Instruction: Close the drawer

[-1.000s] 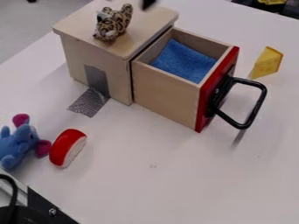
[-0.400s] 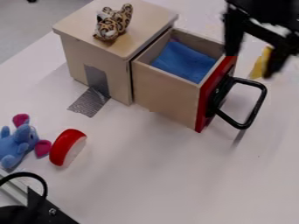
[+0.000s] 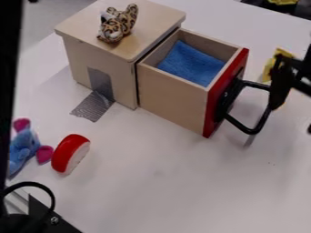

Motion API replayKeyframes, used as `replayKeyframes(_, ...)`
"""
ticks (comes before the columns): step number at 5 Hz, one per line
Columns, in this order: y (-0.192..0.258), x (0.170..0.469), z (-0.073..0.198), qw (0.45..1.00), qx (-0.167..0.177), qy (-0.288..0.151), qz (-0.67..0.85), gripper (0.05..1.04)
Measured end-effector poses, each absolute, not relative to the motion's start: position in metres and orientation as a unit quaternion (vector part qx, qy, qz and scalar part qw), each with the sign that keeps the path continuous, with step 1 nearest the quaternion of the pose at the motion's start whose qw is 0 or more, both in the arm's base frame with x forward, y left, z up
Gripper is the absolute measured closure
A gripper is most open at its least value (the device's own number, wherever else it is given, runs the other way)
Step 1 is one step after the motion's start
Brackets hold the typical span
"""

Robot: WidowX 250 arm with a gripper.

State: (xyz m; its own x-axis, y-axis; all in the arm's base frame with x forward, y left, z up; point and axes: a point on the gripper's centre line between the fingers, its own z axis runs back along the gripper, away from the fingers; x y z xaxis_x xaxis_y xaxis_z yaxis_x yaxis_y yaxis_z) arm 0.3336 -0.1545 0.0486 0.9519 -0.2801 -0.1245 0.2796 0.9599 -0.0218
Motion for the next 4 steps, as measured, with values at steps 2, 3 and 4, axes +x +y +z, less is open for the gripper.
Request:
replayKeyframes(2, -0.144, 0.338, 0.023, 0.989, 0.018, 0.072, -0.131, 0.085)
replayKeyframes(3, -0.144, 0.338, 0.027, 0.988, 0.017, 0.069, -0.134, 0.085)
replayKeyframes(4, -0.138, 0.350, 0.061, 0.990, 0.023, 0.023, -0.135, 0.085)
